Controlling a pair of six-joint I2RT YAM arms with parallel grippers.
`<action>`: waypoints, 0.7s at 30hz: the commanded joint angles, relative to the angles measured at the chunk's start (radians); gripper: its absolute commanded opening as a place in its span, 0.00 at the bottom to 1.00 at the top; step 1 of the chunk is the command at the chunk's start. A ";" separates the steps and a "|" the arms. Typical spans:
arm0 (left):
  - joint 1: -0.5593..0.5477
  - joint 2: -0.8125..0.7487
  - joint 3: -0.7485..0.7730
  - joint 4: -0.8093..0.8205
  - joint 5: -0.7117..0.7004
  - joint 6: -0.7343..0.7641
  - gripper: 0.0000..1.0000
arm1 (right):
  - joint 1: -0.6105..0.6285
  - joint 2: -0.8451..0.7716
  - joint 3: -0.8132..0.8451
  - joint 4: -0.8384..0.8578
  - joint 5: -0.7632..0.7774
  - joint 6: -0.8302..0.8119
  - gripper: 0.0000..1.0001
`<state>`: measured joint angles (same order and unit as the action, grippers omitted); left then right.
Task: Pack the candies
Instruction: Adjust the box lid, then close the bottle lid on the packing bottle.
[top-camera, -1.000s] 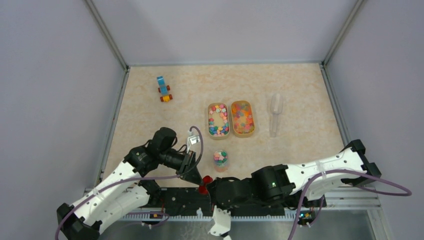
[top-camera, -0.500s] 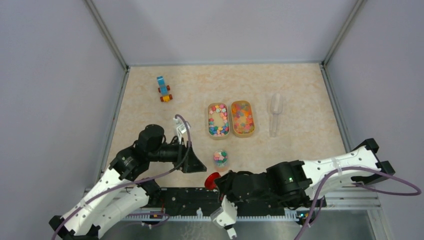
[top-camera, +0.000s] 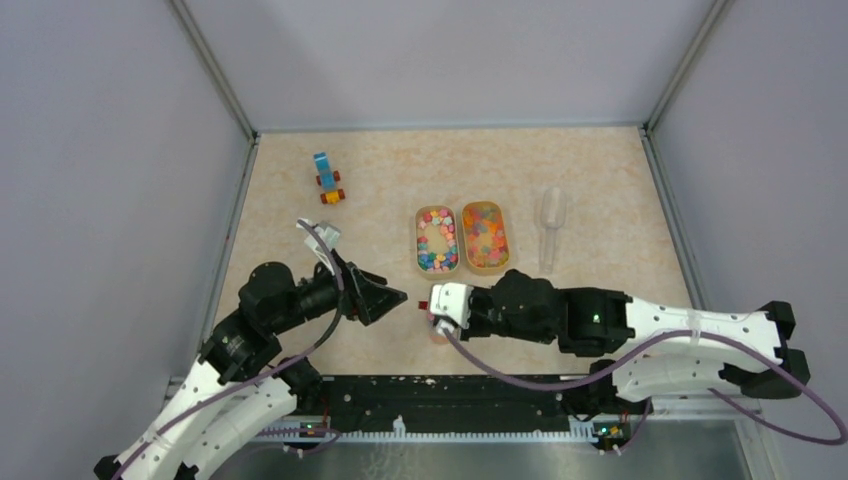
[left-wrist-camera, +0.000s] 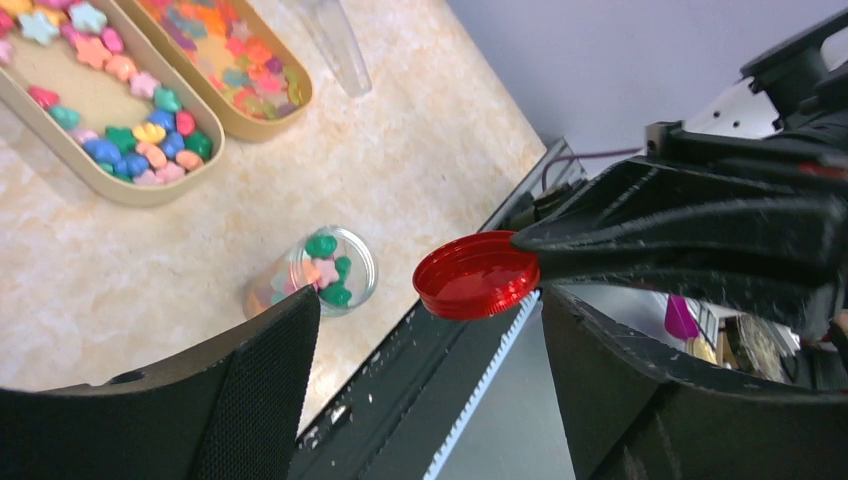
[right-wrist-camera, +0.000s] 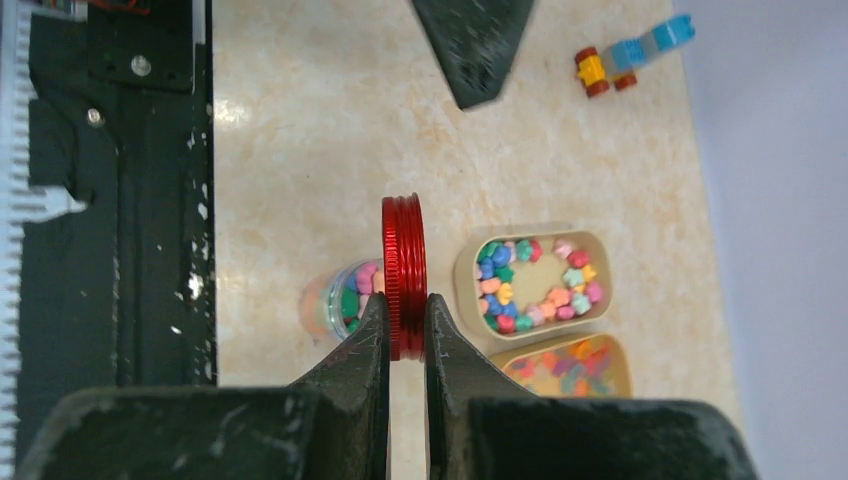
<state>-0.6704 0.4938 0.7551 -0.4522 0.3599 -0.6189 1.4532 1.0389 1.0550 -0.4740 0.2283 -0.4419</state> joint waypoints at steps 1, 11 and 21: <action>0.001 -0.016 -0.034 0.129 -0.046 0.017 0.87 | -0.096 -0.051 -0.045 0.128 -0.084 0.326 0.00; 0.003 0.053 -0.088 0.186 0.049 0.033 0.98 | -0.408 -0.097 -0.192 0.290 -0.415 0.866 0.00; 0.000 0.135 -0.145 0.189 0.138 0.035 0.99 | -0.521 -0.072 -0.351 0.434 -0.565 1.185 0.00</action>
<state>-0.6704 0.6125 0.6262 -0.3077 0.4572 -0.5953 0.9760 0.9707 0.7444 -0.1566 -0.2546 0.5690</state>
